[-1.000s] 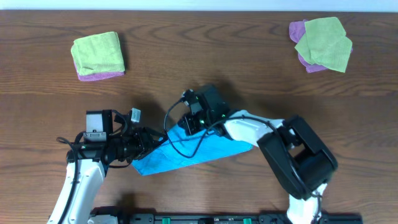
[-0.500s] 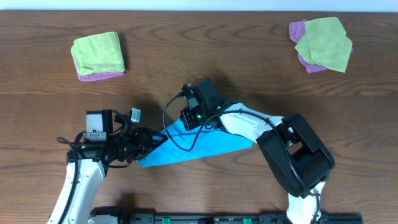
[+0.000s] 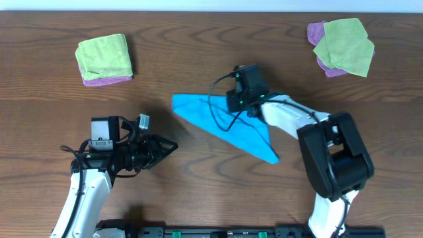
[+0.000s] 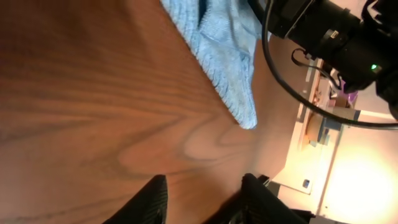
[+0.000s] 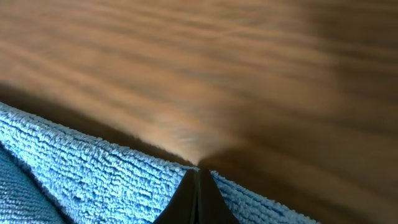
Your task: Fold the cloth
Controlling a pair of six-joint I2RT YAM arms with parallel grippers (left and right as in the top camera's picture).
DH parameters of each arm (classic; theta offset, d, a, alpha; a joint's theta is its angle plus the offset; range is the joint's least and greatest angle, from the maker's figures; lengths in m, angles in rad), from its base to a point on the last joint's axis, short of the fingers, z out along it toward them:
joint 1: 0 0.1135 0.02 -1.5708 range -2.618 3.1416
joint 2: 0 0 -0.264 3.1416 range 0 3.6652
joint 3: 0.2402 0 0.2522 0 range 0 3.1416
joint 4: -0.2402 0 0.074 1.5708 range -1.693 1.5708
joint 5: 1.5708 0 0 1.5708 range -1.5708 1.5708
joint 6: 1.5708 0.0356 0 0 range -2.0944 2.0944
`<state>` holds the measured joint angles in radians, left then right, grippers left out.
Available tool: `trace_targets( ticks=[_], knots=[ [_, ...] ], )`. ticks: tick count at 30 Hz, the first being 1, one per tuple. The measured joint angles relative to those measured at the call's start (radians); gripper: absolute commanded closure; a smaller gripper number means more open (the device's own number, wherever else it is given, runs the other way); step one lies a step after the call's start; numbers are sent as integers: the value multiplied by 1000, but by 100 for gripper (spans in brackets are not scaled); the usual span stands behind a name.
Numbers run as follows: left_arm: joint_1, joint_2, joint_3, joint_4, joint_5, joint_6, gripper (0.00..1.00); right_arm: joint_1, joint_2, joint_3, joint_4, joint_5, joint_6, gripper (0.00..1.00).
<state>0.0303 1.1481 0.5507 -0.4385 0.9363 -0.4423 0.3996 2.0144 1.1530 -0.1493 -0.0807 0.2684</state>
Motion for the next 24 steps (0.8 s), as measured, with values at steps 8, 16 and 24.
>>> trace_targets(
  ticks=[8,16,24],
  knots=[
    [0,0,1,126,-26,-112,36,-22,-28,7,-61,-108,-2,95],
    [-11,22,1,217,-88,-244,28,11,-262,6,-125,-151,29,87],
    [-115,279,2,605,-103,-347,32,18,-460,9,-412,-158,51,99]
  ],
)
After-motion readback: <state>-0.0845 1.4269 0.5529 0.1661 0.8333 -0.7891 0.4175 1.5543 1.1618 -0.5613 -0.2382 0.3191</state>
